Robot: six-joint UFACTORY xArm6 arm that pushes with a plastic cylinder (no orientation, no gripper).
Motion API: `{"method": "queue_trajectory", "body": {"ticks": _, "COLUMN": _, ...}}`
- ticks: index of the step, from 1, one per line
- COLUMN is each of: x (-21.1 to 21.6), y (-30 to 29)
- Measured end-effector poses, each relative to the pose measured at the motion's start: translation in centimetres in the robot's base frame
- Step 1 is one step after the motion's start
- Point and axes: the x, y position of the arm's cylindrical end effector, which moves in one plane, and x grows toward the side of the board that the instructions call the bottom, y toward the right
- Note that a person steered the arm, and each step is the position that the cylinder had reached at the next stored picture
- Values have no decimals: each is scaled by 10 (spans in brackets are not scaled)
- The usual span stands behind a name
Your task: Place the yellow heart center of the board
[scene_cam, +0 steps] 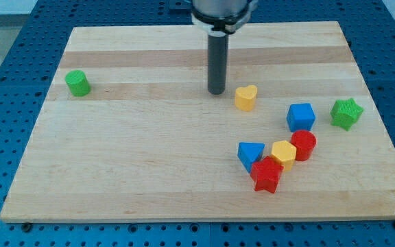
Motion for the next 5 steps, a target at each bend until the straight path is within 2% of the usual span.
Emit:
{"method": "queue_trajectory", "body": {"ticks": 2, "x": -9, "y": 112}}
{"method": "queue_trajectory", "body": {"ticks": 3, "x": 5, "y": 126}}
{"method": "queue_trajectory", "body": {"ticks": 5, "x": 19, "y": 96}}
